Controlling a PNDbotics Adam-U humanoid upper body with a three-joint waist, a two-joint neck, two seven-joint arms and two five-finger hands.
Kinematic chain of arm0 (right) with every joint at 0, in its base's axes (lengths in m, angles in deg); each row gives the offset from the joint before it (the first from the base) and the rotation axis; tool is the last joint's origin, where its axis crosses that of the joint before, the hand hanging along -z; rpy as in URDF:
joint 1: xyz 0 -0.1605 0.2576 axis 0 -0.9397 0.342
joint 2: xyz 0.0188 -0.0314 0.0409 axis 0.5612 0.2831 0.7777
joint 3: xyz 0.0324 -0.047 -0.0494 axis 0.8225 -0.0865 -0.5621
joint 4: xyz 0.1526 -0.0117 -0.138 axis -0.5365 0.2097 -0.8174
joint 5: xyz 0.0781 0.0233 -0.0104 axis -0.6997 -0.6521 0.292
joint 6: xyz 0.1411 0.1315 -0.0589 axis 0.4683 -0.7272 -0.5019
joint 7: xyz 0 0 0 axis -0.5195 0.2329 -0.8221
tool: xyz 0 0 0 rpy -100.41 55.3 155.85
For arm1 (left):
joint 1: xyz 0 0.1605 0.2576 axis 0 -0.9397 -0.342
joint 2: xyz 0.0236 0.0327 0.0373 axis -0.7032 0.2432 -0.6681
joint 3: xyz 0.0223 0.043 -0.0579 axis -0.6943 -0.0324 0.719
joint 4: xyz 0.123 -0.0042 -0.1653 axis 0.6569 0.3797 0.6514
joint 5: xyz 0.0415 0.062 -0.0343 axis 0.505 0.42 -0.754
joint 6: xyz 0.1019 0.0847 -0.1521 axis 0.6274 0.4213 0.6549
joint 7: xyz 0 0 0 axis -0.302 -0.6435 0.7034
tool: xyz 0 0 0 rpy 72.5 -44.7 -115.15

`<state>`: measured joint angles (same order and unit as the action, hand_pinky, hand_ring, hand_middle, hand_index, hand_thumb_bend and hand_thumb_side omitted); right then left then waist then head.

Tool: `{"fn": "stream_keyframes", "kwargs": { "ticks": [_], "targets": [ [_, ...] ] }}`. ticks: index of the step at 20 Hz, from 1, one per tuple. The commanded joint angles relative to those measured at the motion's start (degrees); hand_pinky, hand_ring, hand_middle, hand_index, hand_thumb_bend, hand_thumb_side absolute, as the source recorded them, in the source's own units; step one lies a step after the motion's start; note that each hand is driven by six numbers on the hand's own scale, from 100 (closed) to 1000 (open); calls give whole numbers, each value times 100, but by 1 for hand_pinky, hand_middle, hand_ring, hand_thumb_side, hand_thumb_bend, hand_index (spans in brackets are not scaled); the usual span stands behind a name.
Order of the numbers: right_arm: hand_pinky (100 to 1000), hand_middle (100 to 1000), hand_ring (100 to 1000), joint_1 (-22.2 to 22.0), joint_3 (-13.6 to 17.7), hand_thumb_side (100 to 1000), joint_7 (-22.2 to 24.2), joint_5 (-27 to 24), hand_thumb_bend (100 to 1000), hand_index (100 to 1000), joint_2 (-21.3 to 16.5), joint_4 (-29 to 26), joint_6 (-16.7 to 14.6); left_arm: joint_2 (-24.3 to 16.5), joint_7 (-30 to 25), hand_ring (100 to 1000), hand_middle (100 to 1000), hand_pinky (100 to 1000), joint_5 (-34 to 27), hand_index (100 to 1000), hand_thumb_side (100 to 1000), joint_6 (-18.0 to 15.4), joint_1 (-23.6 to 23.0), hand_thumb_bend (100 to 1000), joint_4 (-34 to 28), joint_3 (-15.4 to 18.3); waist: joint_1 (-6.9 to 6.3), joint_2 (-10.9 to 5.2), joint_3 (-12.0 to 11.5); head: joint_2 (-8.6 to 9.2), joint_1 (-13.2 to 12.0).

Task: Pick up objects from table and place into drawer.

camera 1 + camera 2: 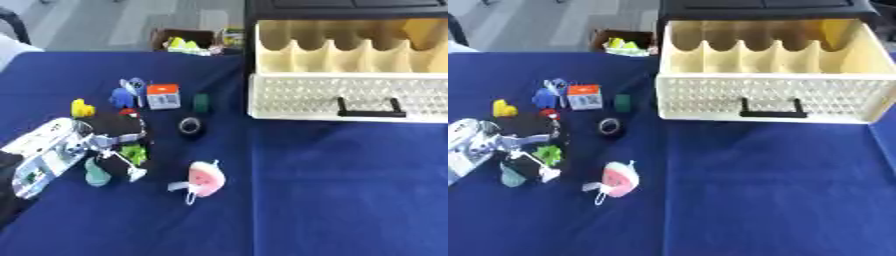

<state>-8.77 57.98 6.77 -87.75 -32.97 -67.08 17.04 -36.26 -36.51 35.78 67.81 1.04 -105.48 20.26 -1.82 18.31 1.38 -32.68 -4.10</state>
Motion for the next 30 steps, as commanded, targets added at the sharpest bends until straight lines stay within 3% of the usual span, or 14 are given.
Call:
{"fn": "stream_keyframes", "kwargs": {
  "ticks": [1,10,11,13,14,15,16,18,24,30],
  "targets": [
    [552,318,393,96,70,1000,-27,-45,100,646,-87,-60,8,-172,20,534,625,293,-42,557,263,43,104,126,-147,133,1,-152,-7,28,-2],
    [548,315,391,90,68,1000,-33,-63,100,642,-80,-60,13,-190,110,540,623,304,-119,513,246,142,85,115,-211,158,-13,-156,-5,21,-8],
    [548,314,390,90,68,1000,-33,-64,100,642,-80,-60,14,-190,111,543,615,310,-121,455,189,144,87,100,-214,159,-13,-156,-6,21,-8],
    [548,313,389,86,63,1000,-26,-73,100,642,-75,-60,29,-201,174,547,621,309,-144,482,189,150,146,109,-307,246,-20,-159,-14,16,-10],
    [547,313,389,86,62,1000,-23,-75,100,642,-72,-60,39,-220,180,568,661,309,-125,606,231,133,155,159,-354,259,-23,-158,-13,14,-12],
    [547,313,389,87,63,1000,-23,-77,100,642,-69,-60,47,-239,160,568,661,309,-82,606,231,95,157,159,-395,262,-24,-158,-12,12,-13],
    [544,311,387,85,63,1000,-23,-78,100,640,-67,-60,55,-265,115,584,679,339,-21,678,418,40,150,332,-443,243,-28,-157,-12,10,-16],
    [542,310,385,80,63,1000,-27,-81,100,638,-63,-60,73,-334,-37,521,650,271,143,776,697,-120,126,558,-551,163,-36,-157,-13,3,-24],
    [541,308,383,70,62,1000,-53,-97,100,635,-59,-60,90,-424,-563,536,699,292,671,847,778,-597,103,626,-660,304,-40,-170,-39,2,-28],
    [537,304,380,57,68,1000,-75,-107,100,626,-71,-60,97,-483,-861,539,712,302,792,902,870,-636,49,703,-684,428,-33,-179,-44,-5,-40]
  ]
}}
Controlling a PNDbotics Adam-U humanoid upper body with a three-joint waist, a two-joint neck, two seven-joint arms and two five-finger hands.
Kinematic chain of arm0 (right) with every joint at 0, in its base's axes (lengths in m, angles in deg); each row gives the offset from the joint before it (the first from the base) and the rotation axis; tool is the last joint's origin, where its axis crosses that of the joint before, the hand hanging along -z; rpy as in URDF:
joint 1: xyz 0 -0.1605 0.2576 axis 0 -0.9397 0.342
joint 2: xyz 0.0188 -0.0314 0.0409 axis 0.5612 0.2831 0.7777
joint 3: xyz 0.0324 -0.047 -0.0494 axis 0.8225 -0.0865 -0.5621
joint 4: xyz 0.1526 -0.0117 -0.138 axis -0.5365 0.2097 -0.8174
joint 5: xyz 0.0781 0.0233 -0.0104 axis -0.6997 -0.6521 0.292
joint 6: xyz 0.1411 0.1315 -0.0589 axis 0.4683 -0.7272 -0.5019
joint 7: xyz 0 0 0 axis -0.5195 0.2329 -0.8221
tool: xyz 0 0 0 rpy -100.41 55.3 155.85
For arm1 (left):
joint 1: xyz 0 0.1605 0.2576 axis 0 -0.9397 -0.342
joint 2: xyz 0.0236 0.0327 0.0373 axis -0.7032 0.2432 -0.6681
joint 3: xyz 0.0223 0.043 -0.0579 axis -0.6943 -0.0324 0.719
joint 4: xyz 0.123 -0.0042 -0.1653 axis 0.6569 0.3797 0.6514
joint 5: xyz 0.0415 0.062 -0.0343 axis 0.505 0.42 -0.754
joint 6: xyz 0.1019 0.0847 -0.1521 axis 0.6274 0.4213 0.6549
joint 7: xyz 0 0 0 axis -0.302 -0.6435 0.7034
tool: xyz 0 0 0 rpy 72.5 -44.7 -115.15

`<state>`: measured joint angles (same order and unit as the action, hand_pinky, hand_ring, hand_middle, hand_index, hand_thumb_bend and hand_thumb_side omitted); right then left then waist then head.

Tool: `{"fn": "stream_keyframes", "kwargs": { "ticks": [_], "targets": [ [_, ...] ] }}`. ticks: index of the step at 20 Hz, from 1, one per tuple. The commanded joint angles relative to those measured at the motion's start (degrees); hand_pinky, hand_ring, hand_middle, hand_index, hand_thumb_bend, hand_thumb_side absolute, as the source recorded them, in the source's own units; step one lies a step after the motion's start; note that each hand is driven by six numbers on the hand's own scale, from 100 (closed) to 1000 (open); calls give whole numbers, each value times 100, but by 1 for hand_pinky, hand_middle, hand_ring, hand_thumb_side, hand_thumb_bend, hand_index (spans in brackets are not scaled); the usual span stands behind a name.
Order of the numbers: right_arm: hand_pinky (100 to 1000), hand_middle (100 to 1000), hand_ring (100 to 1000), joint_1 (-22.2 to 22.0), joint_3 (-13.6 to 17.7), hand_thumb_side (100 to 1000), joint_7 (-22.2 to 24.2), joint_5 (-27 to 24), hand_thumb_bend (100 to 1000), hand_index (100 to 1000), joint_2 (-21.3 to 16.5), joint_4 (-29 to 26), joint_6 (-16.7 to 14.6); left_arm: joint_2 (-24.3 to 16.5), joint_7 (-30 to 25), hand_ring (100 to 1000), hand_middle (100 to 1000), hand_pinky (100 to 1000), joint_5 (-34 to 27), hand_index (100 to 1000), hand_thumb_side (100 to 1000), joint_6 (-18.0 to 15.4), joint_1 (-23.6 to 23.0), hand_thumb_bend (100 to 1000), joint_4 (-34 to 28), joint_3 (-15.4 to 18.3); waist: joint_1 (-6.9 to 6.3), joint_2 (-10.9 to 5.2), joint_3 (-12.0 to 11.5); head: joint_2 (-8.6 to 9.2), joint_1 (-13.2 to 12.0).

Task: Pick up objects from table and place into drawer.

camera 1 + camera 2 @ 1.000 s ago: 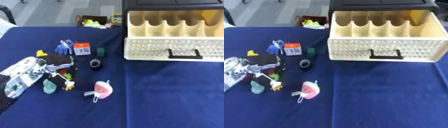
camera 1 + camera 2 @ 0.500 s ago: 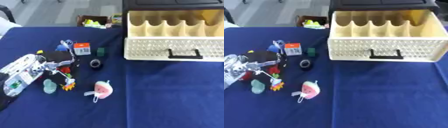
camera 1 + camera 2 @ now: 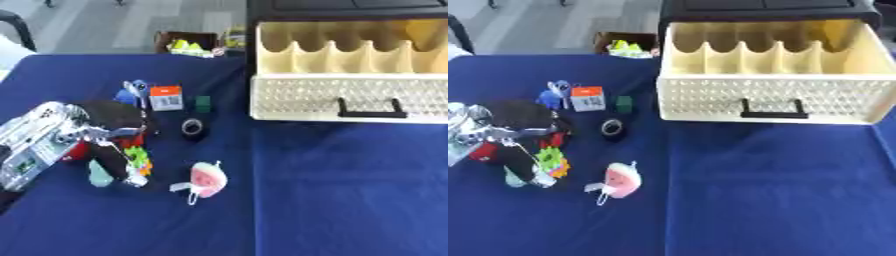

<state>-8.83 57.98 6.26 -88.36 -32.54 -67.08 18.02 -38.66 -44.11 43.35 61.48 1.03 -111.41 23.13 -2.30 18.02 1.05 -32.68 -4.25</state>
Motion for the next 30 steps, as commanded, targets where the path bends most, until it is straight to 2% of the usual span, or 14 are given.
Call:
{"fn": "stream_keyframes", "kwargs": {
  "ticks": [1,7,13,21,26,30],
  "targets": [
    [537,304,380,60,66,1000,-24,-49,100,625,-114,-60,4,-262,-150,533,710,297,31,904,871,7,36,702,-93,149,16,-152,-15,-6,-29],
    [538,304,380,58,67,1000,-31,-54,100,623,-103,-60,6,-288,-189,514,710,263,180,912,850,241,-43,672,-12,188,29,-156,-22,23,-41],
    [538,305,382,71,91,1000,-61,-60,100,622,-106,-60,-26,-172,-124,485,662,209,140,892,811,497,-120,621,302,71,62,-134,13,46,-42],
    [539,306,383,76,101,1000,-88,-72,100,622,-95,-60,-26,-3,244,484,661,168,-119,870,692,827,-207,507,525,7,102,-100,20,67,-53],
    [540,306,383,75,109,1000,-97,-76,100,621,-97,-60,-29,45,451,490,660,162,-111,843,640,869,-220,445,635,-5,121,-84,26,79,-55],
    [540,305,383,66,113,1000,-101,-78,100,621,-96,-60,-22,64,642,492,643,149,-141,818,559,892,-227,365,665,6,130,-73,22,87,-53]
  ]
}}
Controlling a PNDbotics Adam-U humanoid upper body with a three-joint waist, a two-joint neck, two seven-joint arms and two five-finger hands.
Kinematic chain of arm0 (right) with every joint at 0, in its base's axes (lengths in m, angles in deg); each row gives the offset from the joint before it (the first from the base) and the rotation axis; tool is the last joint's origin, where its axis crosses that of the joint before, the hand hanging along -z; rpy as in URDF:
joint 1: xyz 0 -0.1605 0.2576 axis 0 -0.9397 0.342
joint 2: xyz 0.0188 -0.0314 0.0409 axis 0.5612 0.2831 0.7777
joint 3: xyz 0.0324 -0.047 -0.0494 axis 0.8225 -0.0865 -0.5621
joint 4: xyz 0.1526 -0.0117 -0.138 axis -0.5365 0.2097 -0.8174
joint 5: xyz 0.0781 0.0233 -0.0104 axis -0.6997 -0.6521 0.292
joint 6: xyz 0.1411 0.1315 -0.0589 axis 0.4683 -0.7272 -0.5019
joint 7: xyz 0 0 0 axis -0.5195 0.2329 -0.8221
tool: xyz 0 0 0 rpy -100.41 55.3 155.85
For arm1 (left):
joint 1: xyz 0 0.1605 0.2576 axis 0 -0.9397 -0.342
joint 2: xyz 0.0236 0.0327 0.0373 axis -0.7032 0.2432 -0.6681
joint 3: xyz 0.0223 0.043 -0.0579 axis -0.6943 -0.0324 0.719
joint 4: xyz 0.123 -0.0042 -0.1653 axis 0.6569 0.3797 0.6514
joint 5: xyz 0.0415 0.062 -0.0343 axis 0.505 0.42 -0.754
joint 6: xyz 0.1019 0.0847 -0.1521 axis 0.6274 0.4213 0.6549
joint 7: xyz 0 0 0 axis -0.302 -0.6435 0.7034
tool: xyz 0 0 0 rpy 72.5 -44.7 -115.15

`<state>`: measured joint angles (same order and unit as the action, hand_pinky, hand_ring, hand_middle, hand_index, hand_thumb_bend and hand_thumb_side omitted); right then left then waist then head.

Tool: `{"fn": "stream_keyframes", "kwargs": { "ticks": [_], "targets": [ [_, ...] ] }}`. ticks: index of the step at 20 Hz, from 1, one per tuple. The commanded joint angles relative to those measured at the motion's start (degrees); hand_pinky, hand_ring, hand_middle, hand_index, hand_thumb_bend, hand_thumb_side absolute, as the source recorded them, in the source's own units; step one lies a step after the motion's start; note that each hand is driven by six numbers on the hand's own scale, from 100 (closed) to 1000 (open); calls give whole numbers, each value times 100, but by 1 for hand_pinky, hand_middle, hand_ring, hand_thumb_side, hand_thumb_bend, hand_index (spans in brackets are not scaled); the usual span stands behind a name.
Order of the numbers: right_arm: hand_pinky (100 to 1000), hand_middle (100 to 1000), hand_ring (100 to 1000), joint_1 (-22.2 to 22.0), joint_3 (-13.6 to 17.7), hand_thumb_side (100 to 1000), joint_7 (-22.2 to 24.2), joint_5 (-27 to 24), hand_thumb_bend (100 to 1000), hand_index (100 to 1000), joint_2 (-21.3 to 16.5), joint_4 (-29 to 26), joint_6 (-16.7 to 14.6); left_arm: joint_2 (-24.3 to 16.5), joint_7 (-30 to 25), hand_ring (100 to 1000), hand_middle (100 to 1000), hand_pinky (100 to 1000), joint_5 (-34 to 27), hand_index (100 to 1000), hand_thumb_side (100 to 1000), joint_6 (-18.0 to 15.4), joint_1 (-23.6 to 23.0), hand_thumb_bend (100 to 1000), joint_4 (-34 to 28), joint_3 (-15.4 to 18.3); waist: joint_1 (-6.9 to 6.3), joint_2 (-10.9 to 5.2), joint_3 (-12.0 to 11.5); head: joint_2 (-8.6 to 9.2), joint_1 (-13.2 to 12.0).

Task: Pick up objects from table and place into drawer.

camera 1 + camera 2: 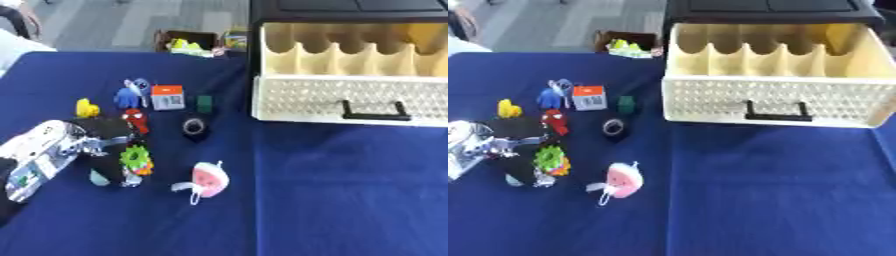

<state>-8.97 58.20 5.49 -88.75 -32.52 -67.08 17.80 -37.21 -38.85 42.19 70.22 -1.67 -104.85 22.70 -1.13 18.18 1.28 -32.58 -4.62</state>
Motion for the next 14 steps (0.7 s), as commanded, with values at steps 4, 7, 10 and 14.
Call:
{"fn": "stream_keyframes", "kwargs": {
  "ticks": [4,7,10,14],
  "targets": [
    [540,305,384,90,94,1000,-27,-42,100,621,-100,-60,-14,-96,203,526,660,180,-41,820,422,56,14,277,47,38,18,-82,-2,79,-13],
    [540,306,384,105,88,1000,-25,-49,100,621,-102,-60,-25,-111,162,554,676,227,-81,832,352,98,-14,215,92,42,23,-80,-6,84,-10],
    [539,305,384,117,82,1000,-20,-50,100,620,-108,-60,-38,-131,57,574,703,270,-157,841,345,152,-39,204,124,52,30,-78,-12,85,-6],
    [539,304,383,119,80,1000,-37,-57,100,619,-106,-60,-39,-134,-35,581,703,287,-244,809,347,238,-45,156,119,65,39,-74,-16,92,-2]
  ]
}}
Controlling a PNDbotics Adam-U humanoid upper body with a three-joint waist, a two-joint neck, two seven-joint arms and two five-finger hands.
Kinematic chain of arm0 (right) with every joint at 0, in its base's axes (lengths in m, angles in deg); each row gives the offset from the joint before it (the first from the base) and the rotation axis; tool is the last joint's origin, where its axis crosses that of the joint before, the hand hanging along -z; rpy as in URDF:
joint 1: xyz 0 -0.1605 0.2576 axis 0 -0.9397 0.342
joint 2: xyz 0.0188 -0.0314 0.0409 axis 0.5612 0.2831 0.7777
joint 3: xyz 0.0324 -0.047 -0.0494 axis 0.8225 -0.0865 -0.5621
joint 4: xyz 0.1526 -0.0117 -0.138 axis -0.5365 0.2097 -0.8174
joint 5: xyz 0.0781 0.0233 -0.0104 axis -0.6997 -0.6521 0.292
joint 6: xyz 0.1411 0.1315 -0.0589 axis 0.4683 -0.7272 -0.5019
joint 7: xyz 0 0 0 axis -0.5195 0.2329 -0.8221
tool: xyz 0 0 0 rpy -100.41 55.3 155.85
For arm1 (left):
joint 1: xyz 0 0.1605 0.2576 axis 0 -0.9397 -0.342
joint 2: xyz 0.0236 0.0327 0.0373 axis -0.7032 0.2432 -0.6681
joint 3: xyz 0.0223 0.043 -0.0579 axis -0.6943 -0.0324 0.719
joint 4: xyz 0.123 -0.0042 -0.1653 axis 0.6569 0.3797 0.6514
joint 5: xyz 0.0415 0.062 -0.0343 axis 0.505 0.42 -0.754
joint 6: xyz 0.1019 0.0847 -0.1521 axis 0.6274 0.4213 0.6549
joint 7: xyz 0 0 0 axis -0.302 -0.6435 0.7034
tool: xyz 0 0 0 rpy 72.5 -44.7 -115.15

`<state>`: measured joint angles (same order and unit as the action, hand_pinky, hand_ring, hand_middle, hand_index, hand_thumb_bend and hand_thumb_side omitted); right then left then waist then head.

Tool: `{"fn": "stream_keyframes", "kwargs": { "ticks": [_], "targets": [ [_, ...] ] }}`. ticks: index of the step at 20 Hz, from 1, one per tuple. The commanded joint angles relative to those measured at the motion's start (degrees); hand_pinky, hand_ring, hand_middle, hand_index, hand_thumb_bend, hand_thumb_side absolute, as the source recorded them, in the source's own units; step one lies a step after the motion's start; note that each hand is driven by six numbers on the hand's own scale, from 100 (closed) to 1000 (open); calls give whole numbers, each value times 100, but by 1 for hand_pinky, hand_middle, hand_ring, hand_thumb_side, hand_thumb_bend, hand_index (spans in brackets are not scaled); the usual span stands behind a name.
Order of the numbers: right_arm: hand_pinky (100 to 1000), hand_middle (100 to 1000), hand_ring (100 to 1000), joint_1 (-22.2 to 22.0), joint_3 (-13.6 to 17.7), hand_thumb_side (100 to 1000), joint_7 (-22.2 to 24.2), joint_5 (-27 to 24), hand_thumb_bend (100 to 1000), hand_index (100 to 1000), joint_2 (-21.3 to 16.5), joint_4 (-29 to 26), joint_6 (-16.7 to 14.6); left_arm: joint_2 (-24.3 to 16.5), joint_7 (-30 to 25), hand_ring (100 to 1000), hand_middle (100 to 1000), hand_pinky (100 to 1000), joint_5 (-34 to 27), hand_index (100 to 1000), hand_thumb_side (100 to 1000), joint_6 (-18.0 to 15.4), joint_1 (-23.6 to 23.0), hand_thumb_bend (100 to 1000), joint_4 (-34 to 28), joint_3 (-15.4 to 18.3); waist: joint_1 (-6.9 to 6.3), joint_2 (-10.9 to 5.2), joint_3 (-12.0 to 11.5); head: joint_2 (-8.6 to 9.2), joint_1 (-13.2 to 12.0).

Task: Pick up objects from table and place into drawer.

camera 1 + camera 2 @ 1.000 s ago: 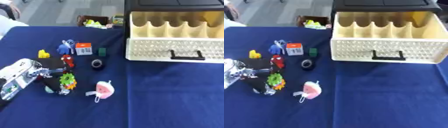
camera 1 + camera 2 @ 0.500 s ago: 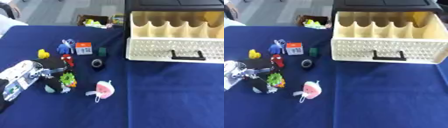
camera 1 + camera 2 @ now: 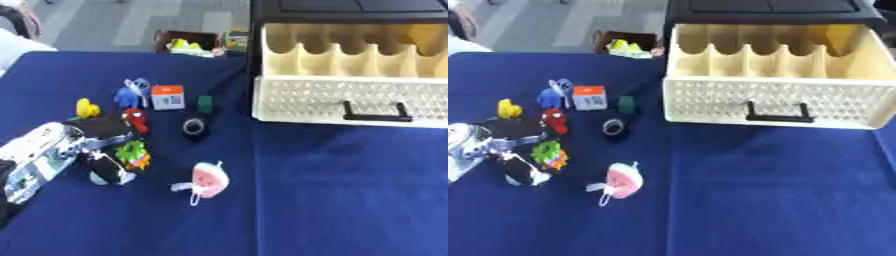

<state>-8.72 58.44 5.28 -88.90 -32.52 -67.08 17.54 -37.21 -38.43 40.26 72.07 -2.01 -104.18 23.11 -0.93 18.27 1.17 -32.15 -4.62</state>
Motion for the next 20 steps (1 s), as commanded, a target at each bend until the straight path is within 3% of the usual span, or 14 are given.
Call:
{"fn": "stream_keyframes", "kwargs": {
  "ticks": [1,7,20],
  "targets": [
    [539,304,383,94,54,1000,-18,-44,100,619,-106,-60,-10,-129,-67,579,692,284,-71,799,343,80,-7,140,51,35,22,-82,-6,51,-1],
    [539,304,384,91,51,1000,-17,-37,100,619,-105,-60,1,-121,170,558,637,262,-189,687,412,296,25,100,26,91,25,-79,-4,53,-5],
    [538,306,386,98,36,1000,-3,-31,100,619,-100,-60,1,-165,196,534,635,252,-184,621,331,238,172,100,-150,113,-36,-134,-20,17,3]
  ]
}}
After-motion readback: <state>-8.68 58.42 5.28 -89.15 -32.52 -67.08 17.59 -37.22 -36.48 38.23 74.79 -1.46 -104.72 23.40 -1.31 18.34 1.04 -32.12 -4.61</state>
